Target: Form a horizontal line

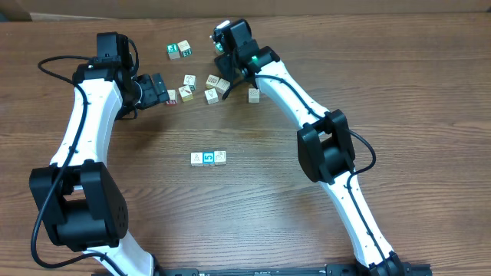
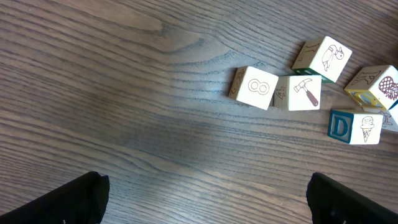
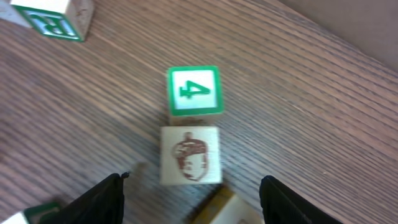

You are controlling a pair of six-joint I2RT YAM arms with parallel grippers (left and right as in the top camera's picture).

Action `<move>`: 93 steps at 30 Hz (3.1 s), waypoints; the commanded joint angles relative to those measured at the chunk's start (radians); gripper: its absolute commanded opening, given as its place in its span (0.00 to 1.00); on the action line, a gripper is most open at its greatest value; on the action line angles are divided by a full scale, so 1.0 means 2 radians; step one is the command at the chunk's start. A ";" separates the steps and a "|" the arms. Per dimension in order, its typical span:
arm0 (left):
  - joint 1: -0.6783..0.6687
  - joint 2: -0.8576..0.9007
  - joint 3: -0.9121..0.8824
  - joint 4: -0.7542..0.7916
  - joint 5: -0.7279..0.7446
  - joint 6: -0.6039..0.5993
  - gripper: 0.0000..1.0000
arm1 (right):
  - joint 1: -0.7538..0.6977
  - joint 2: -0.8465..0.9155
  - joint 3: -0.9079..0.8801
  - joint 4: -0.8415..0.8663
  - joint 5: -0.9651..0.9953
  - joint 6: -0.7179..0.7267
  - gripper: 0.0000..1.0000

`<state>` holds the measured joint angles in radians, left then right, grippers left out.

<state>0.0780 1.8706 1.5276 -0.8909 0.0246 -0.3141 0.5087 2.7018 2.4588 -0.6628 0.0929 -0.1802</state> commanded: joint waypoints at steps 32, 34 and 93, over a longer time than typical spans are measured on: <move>-0.006 0.003 0.005 0.001 -0.003 0.000 1.00 | -0.011 0.025 0.000 0.047 -0.048 0.009 0.48; -0.006 0.003 0.005 0.001 -0.003 0.000 1.00 | -0.011 0.025 0.000 0.047 -0.048 0.009 0.39; -0.006 0.003 0.005 0.001 -0.003 0.000 1.00 | 0.043 -0.221 -0.186 -0.474 -0.139 0.296 0.19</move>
<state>0.0780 1.8706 1.5276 -0.8909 0.0246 -0.3141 0.5854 2.2528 2.1586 -1.6325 -0.1795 0.3618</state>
